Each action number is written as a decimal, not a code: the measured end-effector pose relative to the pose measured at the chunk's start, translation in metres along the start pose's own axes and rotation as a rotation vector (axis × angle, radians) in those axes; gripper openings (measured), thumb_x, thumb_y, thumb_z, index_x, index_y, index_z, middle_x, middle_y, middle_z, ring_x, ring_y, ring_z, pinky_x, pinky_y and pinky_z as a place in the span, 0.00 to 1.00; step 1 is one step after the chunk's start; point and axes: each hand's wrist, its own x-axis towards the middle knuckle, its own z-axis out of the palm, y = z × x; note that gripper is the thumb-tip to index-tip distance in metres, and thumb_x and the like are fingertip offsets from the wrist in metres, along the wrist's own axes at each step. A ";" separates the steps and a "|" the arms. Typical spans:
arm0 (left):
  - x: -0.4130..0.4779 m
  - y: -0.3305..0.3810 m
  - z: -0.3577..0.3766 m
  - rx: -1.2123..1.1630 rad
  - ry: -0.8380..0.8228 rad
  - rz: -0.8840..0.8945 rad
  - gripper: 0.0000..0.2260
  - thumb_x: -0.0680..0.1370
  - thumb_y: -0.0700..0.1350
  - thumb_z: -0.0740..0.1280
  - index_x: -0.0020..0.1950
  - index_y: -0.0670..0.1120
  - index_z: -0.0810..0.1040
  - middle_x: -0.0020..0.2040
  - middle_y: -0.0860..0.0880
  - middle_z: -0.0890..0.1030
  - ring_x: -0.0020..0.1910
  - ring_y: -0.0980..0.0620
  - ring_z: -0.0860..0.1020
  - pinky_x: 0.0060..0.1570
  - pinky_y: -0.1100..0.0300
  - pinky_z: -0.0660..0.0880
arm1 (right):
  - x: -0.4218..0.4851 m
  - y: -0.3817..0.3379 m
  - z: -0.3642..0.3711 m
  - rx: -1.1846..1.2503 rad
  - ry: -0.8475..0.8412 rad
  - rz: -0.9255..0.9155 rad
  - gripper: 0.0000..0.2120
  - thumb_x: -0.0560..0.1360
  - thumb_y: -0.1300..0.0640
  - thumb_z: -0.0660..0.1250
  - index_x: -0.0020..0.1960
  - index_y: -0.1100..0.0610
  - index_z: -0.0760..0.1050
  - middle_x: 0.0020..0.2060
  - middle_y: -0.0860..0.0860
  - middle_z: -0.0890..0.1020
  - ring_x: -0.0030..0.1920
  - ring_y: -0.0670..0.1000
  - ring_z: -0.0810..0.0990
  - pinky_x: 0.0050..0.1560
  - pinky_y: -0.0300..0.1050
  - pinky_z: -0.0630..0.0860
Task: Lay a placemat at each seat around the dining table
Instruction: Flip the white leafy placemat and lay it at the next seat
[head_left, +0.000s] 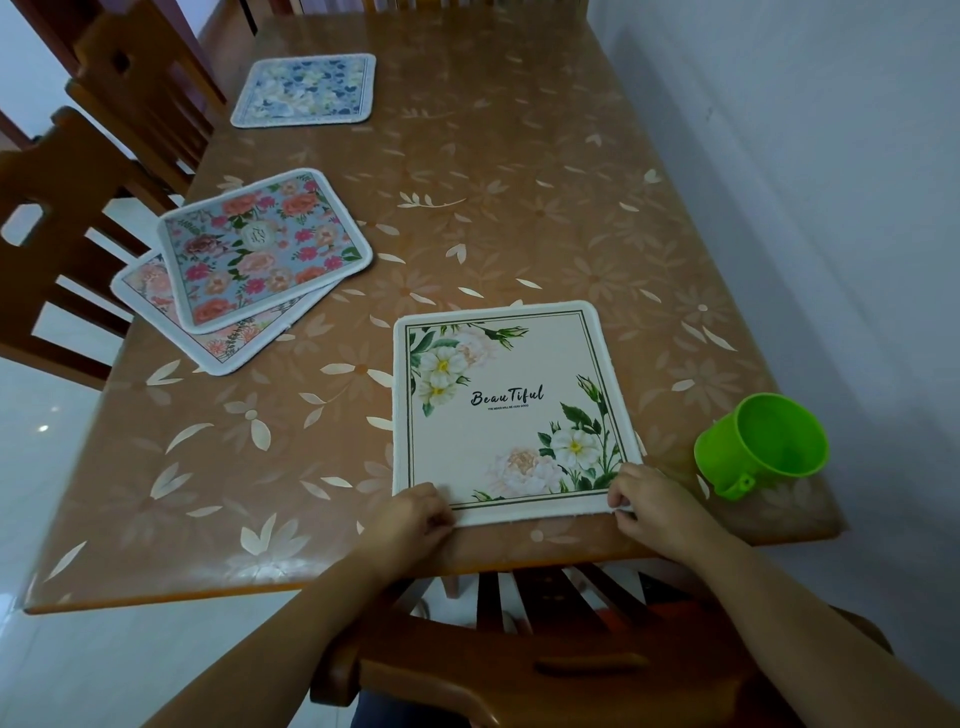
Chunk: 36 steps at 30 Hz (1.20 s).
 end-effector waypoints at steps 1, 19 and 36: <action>0.000 0.000 0.000 0.003 -0.002 -0.004 0.03 0.72 0.40 0.68 0.44 0.42 0.81 0.45 0.43 0.79 0.46 0.47 0.77 0.45 0.58 0.71 | 0.000 0.000 0.000 0.005 0.002 -0.001 0.05 0.72 0.62 0.63 0.47 0.58 0.74 0.48 0.53 0.76 0.52 0.52 0.73 0.51 0.41 0.65; -0.001 -0.001 0.000 0.018 0.003 -0.014 0.03 0.72 0.41 0.69 0.43 0.45 0.81 0.45 0.46 0.80 0.44 0.50 0.77 0.43 0.61 0.70 | -0.003 -0.004 0.002 0.037 0.008 0.024 0.03 0.71 0.61 0.64 0.44 0.57 0.76 0.45 0.52 0.78 0.49 0.51 0.74 0.54 0.42 0.66; 0.002 -0.005 0.004 0.040 0.096 0.136 0.04 0.66 0.39 0.75 0.38 0.46 0.82 0.38 0.44 0.79 0.40 0.51 0.75 0.37 0.56 0.74 | -0.002 -0.004 0.003 0.165 0.037 0.021 0.08 0.71 0.58 0.69 0.49 0.57 0.77 0.49 0.53 0.74 0.53 0.52 0.71 0.54 0.44 0.68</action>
